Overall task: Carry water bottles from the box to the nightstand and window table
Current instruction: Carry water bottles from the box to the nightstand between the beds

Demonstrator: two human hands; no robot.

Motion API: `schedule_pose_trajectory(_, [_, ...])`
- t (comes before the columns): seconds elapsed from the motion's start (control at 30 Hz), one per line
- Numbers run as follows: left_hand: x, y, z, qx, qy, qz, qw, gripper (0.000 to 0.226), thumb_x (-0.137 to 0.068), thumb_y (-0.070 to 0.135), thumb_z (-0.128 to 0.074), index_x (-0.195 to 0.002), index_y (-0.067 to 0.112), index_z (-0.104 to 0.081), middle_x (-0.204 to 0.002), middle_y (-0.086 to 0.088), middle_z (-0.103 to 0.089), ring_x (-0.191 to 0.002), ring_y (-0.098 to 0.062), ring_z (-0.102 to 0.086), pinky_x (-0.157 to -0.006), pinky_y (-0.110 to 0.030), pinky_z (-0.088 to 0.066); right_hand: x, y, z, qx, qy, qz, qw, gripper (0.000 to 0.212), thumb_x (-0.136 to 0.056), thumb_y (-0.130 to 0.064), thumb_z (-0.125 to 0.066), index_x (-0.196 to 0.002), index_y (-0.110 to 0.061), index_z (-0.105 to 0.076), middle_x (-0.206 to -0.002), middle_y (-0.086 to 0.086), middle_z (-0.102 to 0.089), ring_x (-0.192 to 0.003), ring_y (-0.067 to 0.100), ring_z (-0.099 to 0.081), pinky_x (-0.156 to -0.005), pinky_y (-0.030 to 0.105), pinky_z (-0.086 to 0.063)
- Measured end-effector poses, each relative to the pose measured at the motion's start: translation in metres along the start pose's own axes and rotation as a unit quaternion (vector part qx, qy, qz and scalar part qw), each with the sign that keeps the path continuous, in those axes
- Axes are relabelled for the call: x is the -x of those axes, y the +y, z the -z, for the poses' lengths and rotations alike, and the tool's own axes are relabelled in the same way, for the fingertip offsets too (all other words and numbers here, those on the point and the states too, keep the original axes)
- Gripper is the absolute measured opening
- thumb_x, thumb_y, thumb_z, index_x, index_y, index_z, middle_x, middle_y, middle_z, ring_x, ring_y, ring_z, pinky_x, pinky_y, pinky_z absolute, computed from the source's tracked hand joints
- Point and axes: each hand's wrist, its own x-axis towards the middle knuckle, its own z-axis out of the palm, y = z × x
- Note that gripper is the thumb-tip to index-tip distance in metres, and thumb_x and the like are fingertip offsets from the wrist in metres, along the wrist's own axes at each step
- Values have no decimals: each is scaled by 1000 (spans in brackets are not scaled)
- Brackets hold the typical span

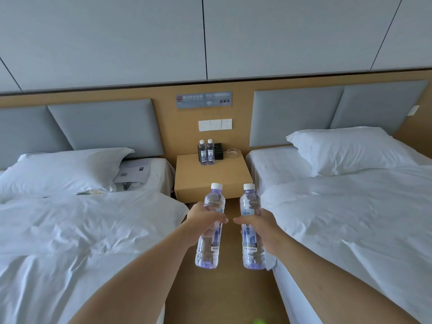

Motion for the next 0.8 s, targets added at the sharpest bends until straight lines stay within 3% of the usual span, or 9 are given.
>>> schedule_pose_trajectory(0.17, [-98,27,-8,-23,27,6,999,56,-61,16,-94,-103,19,-58,-99,-6,-69,-85,-19,-71,-50,-25,-57,-106,-30,3,-1,-25,8,1000,52,-52,-22,-96,-99,-18,-74,-83,4,-79,-86,26,-76,-69,34,-57])
schedule_pose_trajectory(0.27, [-154,52,-14,-29,48,34,998,59,-64,16,-93,-104,22,-50,-100,-4,-64,-85,-18,-68,-45,-23,-52,-170,-60,10,0,-47,15,999,68,-45,-30,-96,-107,-23,-68,-93,3,-78,-90,24,-75,-72,36,-59])
schedule_pose_trajectory(0.37, [-203,82,-15,-33,53,72,995,66,-67,14,-91,-113,22,-44,-103,-6,-62,-86,-22,-68,-49,-28,-56,-228,-98,17,-2,-54,19,998,75,-49,-35,-95,-114,-29,-59,-104,4,-74,-90,24,-76,-80,43,-63])
schedule_pose_trajectory(0.47, [-247,111,-15,-31,53,86,994,66,-69,13,-89,-114,23,-42,-104,-7,-61,-86,-24,-67,-51,-30,-59,-281,-130,21,-24,-57,20,998,71,-55,-41,-95,-115,-26,-60,-99,6,-76,-82,22,-78,-73,39,-63])
schedule_pose_trajectory(0.57, [-284,131,-14,-16,52,92,994,68,-69,16,-88,-118,23,-42,-106,-9,-62,-88,-26,-68,-51,-32,-60,-321,-151,17,-30,-69,18,997,67,-59,-56,-91,-111,-26,-64,-95,6,-78,-84,24,-77,-78,41,-63])
schedule_pose_trajectory(0.8, [-373,163,-4,83,35,85,992,77,-72,64,-84,-123,27,-40,-108,-5,-67,-93,-24,-69,-59,-34,-55,-405,-180,-7,-24,-78,14,997,64,-71,-71,-77,-112,-24,-65,-101,8,-76,-93,29,-75,-91,52,-60])
